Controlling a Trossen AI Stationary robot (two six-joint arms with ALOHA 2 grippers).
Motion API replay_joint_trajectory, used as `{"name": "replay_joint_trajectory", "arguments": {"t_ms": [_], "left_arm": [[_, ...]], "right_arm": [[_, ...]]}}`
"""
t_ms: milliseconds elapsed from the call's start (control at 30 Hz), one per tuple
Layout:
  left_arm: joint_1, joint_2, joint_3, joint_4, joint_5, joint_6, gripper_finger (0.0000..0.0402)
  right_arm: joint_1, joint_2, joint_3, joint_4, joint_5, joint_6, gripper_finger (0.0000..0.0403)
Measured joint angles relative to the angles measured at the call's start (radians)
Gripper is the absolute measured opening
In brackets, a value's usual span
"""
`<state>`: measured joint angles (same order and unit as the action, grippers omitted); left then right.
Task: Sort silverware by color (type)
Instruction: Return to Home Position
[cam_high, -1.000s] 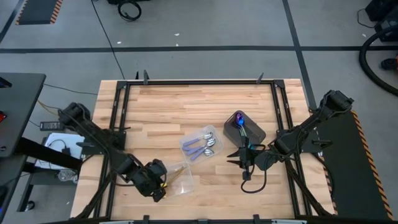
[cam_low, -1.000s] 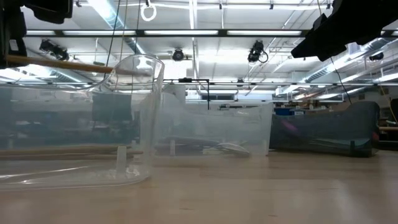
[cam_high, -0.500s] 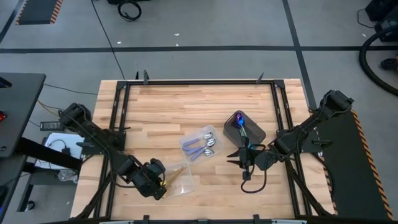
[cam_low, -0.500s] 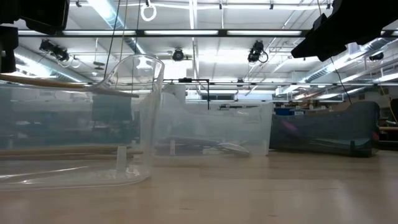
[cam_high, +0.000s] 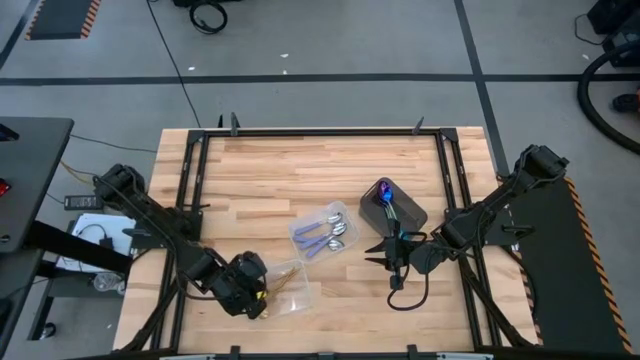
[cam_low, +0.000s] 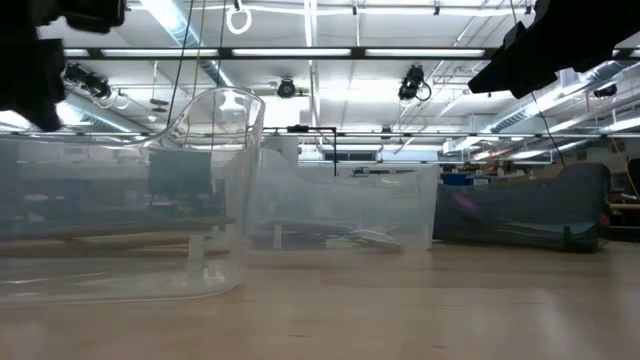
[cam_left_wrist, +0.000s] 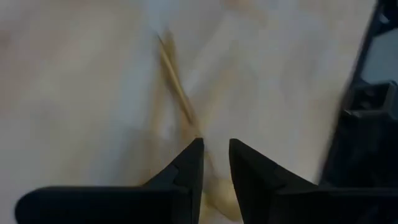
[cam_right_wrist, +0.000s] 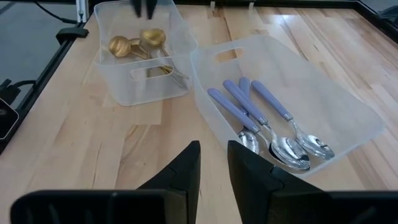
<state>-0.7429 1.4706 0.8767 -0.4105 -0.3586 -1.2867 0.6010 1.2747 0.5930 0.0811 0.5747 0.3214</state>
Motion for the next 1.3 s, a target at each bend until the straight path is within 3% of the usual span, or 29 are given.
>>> {"name": "replay_joint_trajectory", "arguments": {"t_ms": [233,333,600,767,1000,1300], "left_arm": [[0.022,-0.113,0.0,-0.14,-0.204,0.139,0.0077],[0.047,-0.16,0.0,-0.164,-0.253,0.231,0.0077],[0.191,-0.281,0.0,-0.13,-0.358,0.55,0.007],[0.298,-0.312,0.0,-0.015,-0.358,0.785,0.0047],[0.411,-0.322,-0.001,0.11,-0.344,1.001,0.0007],[0.55,-0.31,-0.001,0.266,-0.175,1.248,0.0005]], "right_arm": [[-0.011,-0.065,-0.002,0.028,-0.066,-0.04,0.0072],[-0.037,-0.105,-0.041,0.068,-0.063,-0.065,0.0053],[-0.16,-0.293,-0.181,0.17,-0.212,-0.086,0.0011],[-0.247,-0.472,-0.24,0.145,-0.295,-0.107,0.0008],[-0.402,-0.714,-0.331,0.124,-0.37,-0.106,0.0008],[-0.582,-0.898,-0.447,0.123,-0.45,-0.055,0.0008]]}}
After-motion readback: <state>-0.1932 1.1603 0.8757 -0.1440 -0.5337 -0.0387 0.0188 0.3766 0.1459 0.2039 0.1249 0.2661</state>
